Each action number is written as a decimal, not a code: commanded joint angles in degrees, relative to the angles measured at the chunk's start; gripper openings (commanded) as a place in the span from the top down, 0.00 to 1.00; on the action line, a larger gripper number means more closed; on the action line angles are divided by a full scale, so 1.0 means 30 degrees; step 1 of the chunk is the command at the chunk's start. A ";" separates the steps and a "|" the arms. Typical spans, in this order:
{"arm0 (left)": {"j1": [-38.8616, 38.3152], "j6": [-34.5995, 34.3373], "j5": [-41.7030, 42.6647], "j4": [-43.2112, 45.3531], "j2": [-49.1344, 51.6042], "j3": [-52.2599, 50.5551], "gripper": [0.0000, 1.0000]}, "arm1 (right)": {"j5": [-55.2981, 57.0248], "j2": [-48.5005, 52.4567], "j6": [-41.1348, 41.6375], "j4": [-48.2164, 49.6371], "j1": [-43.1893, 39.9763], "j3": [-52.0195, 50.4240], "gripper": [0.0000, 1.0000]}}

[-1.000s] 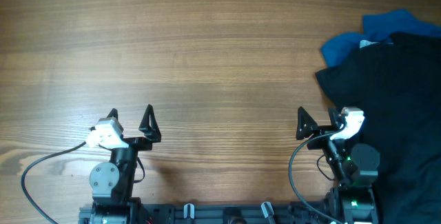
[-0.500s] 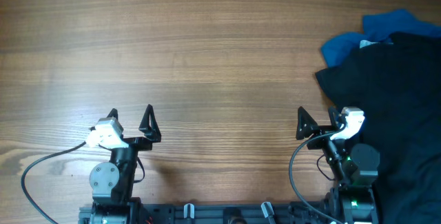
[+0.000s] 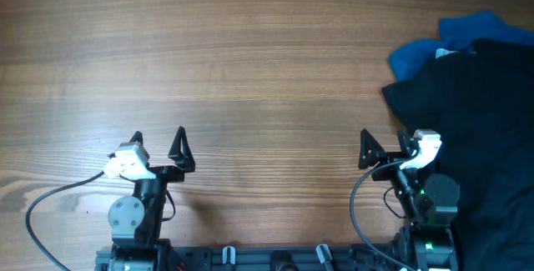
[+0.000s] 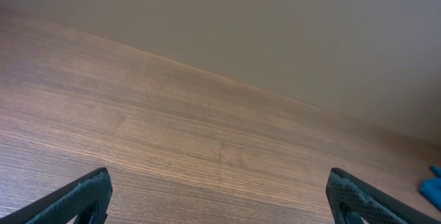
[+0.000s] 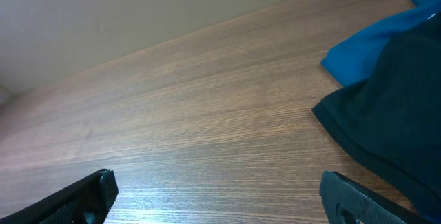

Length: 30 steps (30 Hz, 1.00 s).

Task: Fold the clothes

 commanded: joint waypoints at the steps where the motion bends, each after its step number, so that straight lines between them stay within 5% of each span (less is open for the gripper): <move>1: -0.0080 -0.0109 0.0204 -0.0066 -0.0102 -0.0080 0.00 | -0.0066 -0.0080 0.0146 0.0087 -0.0029 -0.0015 0.00; 12: -0.0080 -0.0124 0.0474 0.0379 -0.0102 -0.0080 0.00 | -0.0452 -0.0080 0.2514 0.0634 -0.0029 -0.0007 0.00; 18: -0.0080 -0.0015 0.2004 0.4561 -0.0102 0.0204 0.00 | -0.2586 -0.0080 0.0860 0.2739 -0.0029 0.1712 0.00; 24: -0.0066 0.1071 0.0758 -0.0226 0.1071 0.4175 0.00 | -0.1749 0.1865 -0.0510 -0.1574 -0.0029 0.7133 0.00; 30: -0.0066 0.1545 0.0036 -0.5399 0.6543 1.0127 0.00 | -0.1115 0.9005 -0.0503 -0.9573 -0.0029 1.4440 0.00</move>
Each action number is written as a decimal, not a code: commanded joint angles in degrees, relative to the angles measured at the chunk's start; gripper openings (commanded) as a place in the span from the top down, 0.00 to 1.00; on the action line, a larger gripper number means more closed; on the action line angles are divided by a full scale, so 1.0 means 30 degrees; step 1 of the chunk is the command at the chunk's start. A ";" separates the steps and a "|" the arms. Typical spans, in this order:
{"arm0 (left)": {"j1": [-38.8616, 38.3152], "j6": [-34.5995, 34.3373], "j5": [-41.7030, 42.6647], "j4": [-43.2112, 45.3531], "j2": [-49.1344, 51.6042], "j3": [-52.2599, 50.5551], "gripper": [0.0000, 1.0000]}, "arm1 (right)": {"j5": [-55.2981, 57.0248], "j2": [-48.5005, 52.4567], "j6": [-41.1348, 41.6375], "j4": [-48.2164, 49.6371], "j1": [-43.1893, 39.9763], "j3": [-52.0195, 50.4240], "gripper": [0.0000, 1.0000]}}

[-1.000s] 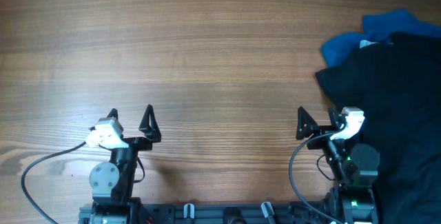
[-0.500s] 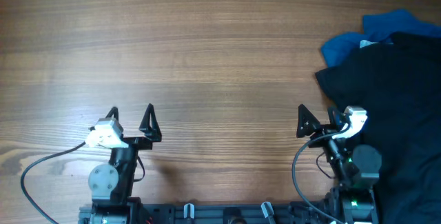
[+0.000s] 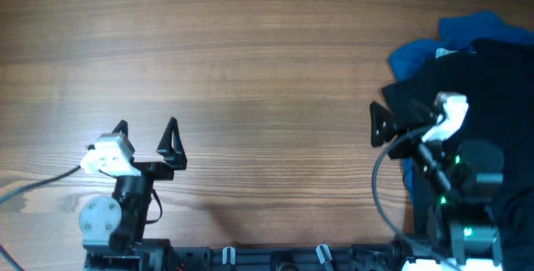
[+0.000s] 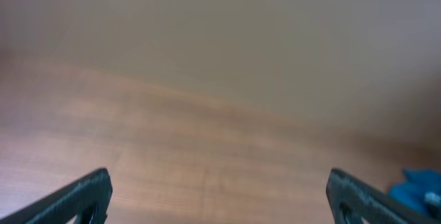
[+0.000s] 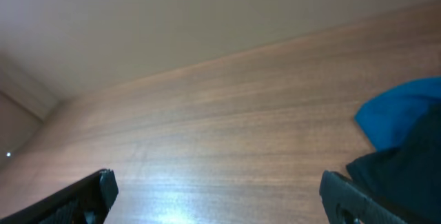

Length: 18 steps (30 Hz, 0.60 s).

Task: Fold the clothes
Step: 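Reach the right gripper to the clothes pile and grasp the black t-shirt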

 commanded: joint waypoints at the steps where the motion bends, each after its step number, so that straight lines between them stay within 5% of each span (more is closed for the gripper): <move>1: -0.0073 0.0510 -0.0546 -0.2164 0.3519 0.3381 0.00 | 0.0539 0.3905 -0.0393 -0.3432 -0.0029 0.4218 0.00; 7: -0.0073 0.0386 -0.0517 -0.6994 1.0644 0.9428 0.00 | -0.0612 1.0950 -0.2317 -0.9938 -0.0029 1.2065 0.00; 10: -0.0073 0.0393 -0.0525 -0.7592 1.2954 1.0593 0.00 | -0.2004 1.2284 -0.2390 -0.9697 -0.0029 1.2509 0.00; 18: -0.0066 0.0313 0.2106 -0.7876 1.3857 1.0593 0.00 | 0.3337 1.5045 0.0838 -1.2590 -0.0029 1.2546 0.00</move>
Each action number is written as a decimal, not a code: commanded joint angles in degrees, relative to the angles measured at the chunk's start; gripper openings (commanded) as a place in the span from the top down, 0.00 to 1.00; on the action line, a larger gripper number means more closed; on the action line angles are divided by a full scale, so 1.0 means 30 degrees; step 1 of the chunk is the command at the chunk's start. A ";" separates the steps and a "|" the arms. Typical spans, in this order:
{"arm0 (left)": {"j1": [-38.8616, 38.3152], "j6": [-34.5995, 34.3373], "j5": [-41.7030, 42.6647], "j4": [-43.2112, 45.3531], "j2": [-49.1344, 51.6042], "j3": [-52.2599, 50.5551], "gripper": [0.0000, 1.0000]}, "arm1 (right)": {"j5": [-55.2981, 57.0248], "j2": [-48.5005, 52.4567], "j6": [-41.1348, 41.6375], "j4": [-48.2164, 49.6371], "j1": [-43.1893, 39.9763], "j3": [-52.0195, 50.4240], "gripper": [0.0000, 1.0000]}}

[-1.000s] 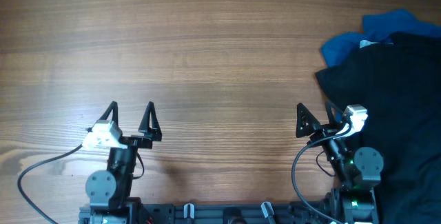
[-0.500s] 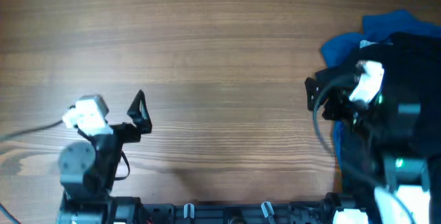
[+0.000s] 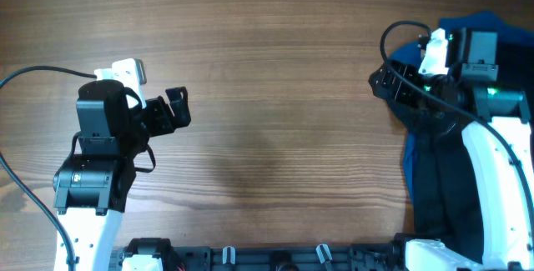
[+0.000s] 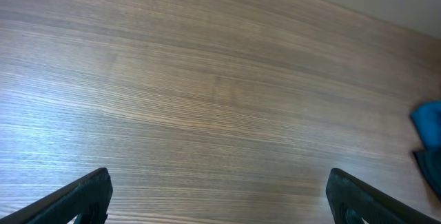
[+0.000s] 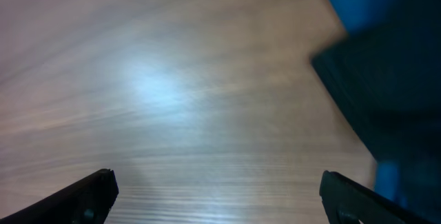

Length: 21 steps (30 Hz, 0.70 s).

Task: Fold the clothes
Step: 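Reach the right gripper to the clothes pile and grasp the black t-shirt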

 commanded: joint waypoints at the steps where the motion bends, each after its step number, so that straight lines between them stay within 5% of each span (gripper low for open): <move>1: -0.0066 0.0138 0.0270 -0.0058 0.0029 0.0401 0.00 | 0.1763 0.1370 0.1530 -0.0845 -0.0029 0.0350 0.00; 3: -0.0066 -0.2047 -0.1654 -0.0787 0.0211 0.0401 0.00 | 0.1931 0.2098 0.1727 -0.1180 -0.0029 0.0350 0.00; 6: -0.0073 -0.2361 -0.1909 -0.1239 0.0612 0.0401 0.00 | 0.1931 0.2463 0.1719 -0.1173 -0.0029 0.0350 0.02; 8: -0.0073 -0.2353 -0.1632 -0.1246 0.0648 0.0401 0.00 | 0.1945 0.2455 0.1705 -0.1173 -0.0029 0.0350 0.13; 12: -0.0073 -0.2353 -0.1341 -0.1158 0.0648 0.0401 0.00 | 0.1938 0.2463 0.1741 -0.1158 -0.0029 0.0350 0.79; 14: -0.0073 -0.2346 -0.1348 -0.1166 0.0648 0.0401 0.00 | 0.1938 0.2463 0.2091 -0.1180 -0.0029 0.0350 0.92; 21: -0.0073 -0.2361 -0.1035 -0.1180 0.0648 0.0401 0.00 | 0.1865 0.2463 0.2361 -0.1144 -0.0029 0.0350 0.96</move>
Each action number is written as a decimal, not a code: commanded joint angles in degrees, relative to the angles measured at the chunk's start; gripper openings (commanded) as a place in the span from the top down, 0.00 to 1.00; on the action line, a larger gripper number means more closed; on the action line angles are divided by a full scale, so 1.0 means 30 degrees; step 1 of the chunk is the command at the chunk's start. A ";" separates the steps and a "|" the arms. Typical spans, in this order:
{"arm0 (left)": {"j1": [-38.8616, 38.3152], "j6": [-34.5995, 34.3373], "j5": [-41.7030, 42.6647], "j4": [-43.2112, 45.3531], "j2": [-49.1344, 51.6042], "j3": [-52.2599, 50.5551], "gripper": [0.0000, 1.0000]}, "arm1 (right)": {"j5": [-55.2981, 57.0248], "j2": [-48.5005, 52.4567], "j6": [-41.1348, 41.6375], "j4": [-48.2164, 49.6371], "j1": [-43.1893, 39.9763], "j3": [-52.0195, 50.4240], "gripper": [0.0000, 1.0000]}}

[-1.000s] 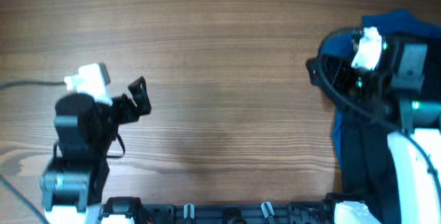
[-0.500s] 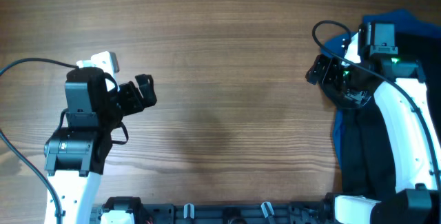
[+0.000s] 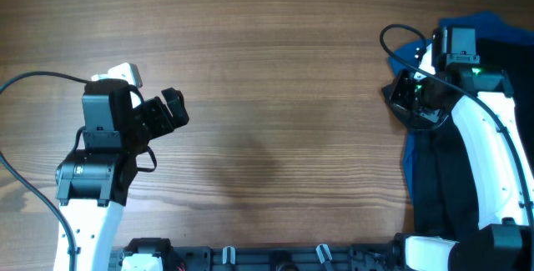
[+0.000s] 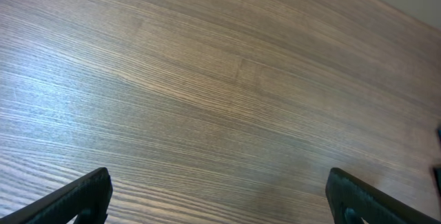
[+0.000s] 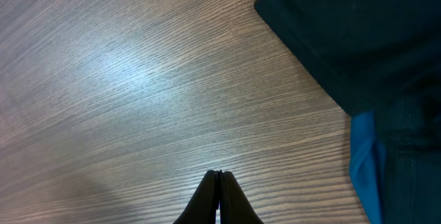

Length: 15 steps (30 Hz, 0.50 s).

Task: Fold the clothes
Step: 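Reach the right gripper to the clothes pile and grasp the black t-shirt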

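A black garment [image 3: 501, 146] lies bunched at the table's right edge on top of a blue garment [image 3: 467, 27]. In the right wrist view the black cloth [image 5: 344, 38] fills the upper right, with a blue strip [image 5: 364, 165] below it. My right gripper [image 3: 407, 96] hovers at the black garment's left corner. Its fingers [image 5: 219, 179] are shut together over bare wood with nothing between them. My left gripper [image 3: 171, 108] is far off over the table's left half, open, with its fingertips [image 4: 96, 182] wide apart above bare wood.
The brown wooden table [image 3: 267, 62] stretches between the two arms. Cables loop from both arms, one along the left edge [image 3: 17, 188] and one beside the right arm [image 3: 392, 33]. The arm bases sit at the near edge [image 3: 275, 258].
My right gripper was open beside the garments' left edge and is now shut on nothing, a little further right. The left gripper has barely shifted and stays open.
Both arms first sat low at the near edge with open grippers. Then they had lifted slightly. By the last earlier moment both reached out over the table, the right one at the pile's left edge. The right gripper is now shut; the garments lie unmoved.
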 commanded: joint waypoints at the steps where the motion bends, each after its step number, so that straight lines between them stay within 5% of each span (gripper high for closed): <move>1: -0.0066 -0.0248 0.0255 0.0051 -0.0015 0.0364 0.00 | 0.0197 0.0146 0.0306 -0.0022 -0.0029 0.0335 0.96; 8: -0.0058 -0.0087 -0.0197 0.0262 0.0153 0.1049 0.00 | 0.0736 0.0211 -0.1566 -0.0386 -0.0029 0.2747 0.94; 11: -0.0066 -0.0087 -0.0277 -0.0379 0.1450 0.3104 0.00 | 0.2659 0.0481 -0.1909 -0.1989 -0.0029 0.6637 0.61; 13: -0.0066 -0.0102 -0.0270 -0.1698 0.3177 0.4787 0.00 | 0.2790 0.0576 -0.1865 -0.2273 -0.0029 0.7621 0.29; 15: -0.0066 -0.0102 -0.0262 -0.2390 0.4503 0.5384 0.00 | 0.2849 0.0823 -0.1843 -0.2448 -0.0029 0.7490 0.12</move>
